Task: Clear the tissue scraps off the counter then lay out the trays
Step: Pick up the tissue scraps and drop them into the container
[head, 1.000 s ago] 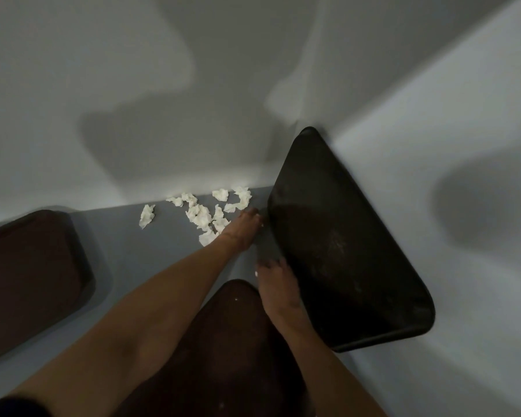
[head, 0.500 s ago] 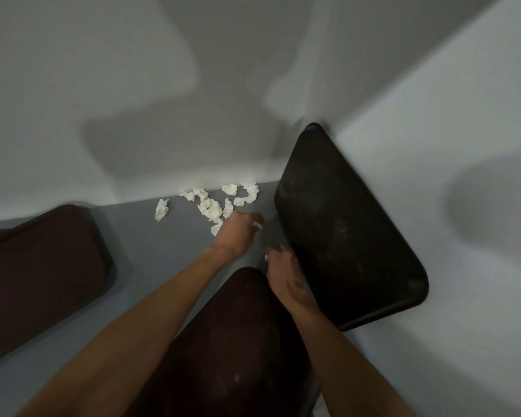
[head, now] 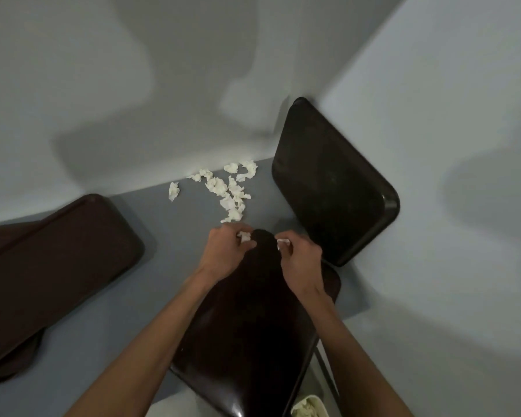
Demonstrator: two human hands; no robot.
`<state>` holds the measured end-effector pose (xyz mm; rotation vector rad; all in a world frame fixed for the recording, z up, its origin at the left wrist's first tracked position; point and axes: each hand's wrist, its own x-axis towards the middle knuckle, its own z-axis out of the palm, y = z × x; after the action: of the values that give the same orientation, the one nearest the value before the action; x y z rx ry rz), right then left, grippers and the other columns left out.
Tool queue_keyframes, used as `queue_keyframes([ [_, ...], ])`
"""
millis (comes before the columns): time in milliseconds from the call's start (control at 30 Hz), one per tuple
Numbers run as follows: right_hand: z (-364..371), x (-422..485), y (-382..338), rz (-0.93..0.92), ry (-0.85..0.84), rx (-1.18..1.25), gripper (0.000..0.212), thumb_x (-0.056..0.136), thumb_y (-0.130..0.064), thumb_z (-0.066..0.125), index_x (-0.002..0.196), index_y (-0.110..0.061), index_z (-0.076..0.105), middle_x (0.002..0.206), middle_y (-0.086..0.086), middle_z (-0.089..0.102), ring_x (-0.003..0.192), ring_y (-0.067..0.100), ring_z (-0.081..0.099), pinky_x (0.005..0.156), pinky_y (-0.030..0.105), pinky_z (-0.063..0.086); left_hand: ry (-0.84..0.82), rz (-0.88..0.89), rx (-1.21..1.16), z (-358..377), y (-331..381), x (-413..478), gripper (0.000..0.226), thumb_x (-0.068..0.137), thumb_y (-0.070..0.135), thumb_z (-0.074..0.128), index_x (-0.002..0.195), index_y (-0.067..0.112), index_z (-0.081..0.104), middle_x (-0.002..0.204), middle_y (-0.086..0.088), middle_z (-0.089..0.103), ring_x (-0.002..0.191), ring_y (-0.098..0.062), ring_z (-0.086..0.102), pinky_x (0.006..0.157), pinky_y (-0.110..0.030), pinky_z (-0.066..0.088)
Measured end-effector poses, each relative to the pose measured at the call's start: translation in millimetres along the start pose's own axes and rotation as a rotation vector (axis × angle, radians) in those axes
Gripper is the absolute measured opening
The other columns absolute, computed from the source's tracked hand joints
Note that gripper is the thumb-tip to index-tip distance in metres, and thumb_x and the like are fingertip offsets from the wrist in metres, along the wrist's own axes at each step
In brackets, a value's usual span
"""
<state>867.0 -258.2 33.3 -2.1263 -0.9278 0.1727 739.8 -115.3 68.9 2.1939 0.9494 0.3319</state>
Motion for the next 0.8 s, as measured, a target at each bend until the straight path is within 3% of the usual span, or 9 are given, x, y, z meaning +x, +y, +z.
queue_keyframes([
  [100,-19.0,-46.7,-9.0,0.050,0.046,0.003,0.018,0.100,-0.014,0.068,0.112,-0.023,0.077,0.109,-0.003,0.076,0.091,0.004,0.068,0.089,0.016,0.052,-0.062,0.068,-0.005,2.3,11.7,-37.8,0.036,0.092,0.016,0.075,0.127,0.021,0.071,0.122,0.002,0.073,0.107,-0.009,0.069,0.100,-0.020,0.049],
  [200,-41.5,-93.7,-13.3,0.112,0.058,-0.017,0.021,0.096,-0.016,0.074,0.114,-0.025,0.077,0.110,-0.004,0.074,0.084,-0.003,0.061,0.078,-0.006,0.035,-0.067,0.142,0.013,9.9,24.0,-77.6,0.030,0.095,0.020,0.072,0.125,0.024,0.073,0.119,0.008,0.074,0.099,-0.001,0.068,0.095,-0.016,0.050],
  [300,-65.2,-138.5,-7.5,0.142,0.066,0.003,0.019,0.096,-0.017,0.074,0.112,-0.027,0.075,0.107,-0.005,0.072,0.076,-0.007,0.057,0.072,-0.006,0.035,-0.068,0.179,0.010,24.2,34.9,-113.2,0.023,0.095,0.026,0.071,0.118,0.029,0.075,0.102,0.016,0.074,0.081,0.009,0.064,0.077,-0.002,0.045],
  [367,-79.4,-164.5,2.7,0.141,0.090,0.020,0.014,0.099,-0.016,0.070,0.109,-0.025,0.076,0.099,-0.005,0.074,0.072,-0.006,0.060,0.069,-0.004,0.036,-0.076,0.199,-0.007,36.3,41.4,-133.5,0.020,0.094,0.026,0.073,0.114,0.031,0.076,0.091,0.020,0.073,0.079,0.010,0.065,0.073,-0.002,0.045],
  [533,-108.9,-225.1,51.9,0.183,0.115,-0.001,0.012,0.099,-0.022,0.069,0.106,-0.029,0.075,0.096,-0.008,0.076,0.082,0.005,0.069,0.078,0.013,0.048,-0.125,0.262,-0.039,74.0,63.6,-179.8,0.013,0.093,0.029,0.073,0.106,0.029,0.077,0.091,0.019,0.075,0.086,0.006,0.068,0.083,-0.022,0.056],
  [800,-136.0,-333.3,138.6,0.270,-0.015,0.097,0.013,0.101,-0.025,0.067,0.106,-0.034,0.060,0.093,-0.015,0.070,0.081,0.000,0.067,0.069,0.008,0.047,-0.152,0.235,-0.036,166.1,91.7,-263.8,0.013,0.093,0.028,0.074,0.105,0.026,0.079,0.095,0.007,0.076,0.087,-0.006,0.063,0.085,-0.021,0.048],
])
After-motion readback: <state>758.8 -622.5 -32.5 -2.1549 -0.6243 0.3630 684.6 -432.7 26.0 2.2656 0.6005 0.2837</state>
